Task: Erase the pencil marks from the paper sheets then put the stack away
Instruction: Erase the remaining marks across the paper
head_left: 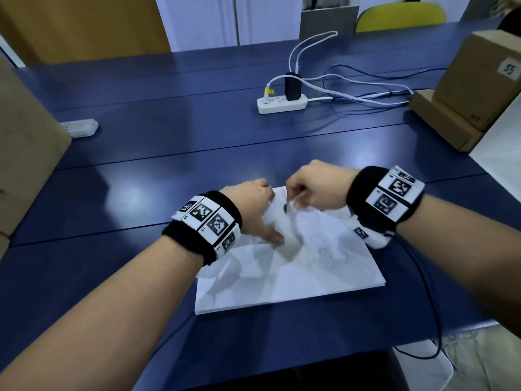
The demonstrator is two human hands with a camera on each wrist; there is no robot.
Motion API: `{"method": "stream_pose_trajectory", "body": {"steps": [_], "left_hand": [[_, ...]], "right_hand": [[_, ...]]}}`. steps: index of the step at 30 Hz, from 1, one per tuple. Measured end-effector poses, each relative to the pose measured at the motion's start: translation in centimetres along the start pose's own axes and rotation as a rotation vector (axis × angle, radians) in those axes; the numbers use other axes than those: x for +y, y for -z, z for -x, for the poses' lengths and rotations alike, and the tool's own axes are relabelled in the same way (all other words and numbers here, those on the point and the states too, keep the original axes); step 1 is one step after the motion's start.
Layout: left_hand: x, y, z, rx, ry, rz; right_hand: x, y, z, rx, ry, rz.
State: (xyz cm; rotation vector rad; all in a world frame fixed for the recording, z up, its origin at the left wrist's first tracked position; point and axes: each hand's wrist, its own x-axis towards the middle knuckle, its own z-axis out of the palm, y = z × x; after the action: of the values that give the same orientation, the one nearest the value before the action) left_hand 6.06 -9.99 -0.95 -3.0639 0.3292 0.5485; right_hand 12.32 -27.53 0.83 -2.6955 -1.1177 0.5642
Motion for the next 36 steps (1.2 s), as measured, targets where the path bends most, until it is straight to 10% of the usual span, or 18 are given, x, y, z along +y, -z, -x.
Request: {"method": "stream_pose_trajectory", "body": {"steps": [3,9,14,19,25,31,36], "left_hand": [[0.0,0.0,0.0,-0.007,-0.005,-0.017],[0.0,0.1,-0.1,0.007,-0.019,0.0],[-0.1,-0.1,-0.1,0.0,-0.004,-0.018],[-0.1,0.0,0.0,0.008,-0.015,-0.008],[0.0,-0.1,-0.1,0.003,-0.008,-0.022],[0.0,0.0,0.0,0.002,-0.015,-0.008],[0.0,-0.1,0.0,0.003,-0.003,-0.027]], "right_hand": [[-1.1,-0.6,1.1,-0.183,0.052,-0.015],[0.4,0.2,-0.9,0.063,-0.002,0.099],[0.1,-0.6,0.6,-0.207,0.041,0.025],[1.3,-0.2,-1.1,0.038,0.036,0.087],[0.6,-1.1,0.4,-0.144,0.116,0.084],[1.3,0.0,-0.7,0.106,0.034,0.089],[-0.6,-0.8,1.1,-0.176,0.107,0.016]]}}
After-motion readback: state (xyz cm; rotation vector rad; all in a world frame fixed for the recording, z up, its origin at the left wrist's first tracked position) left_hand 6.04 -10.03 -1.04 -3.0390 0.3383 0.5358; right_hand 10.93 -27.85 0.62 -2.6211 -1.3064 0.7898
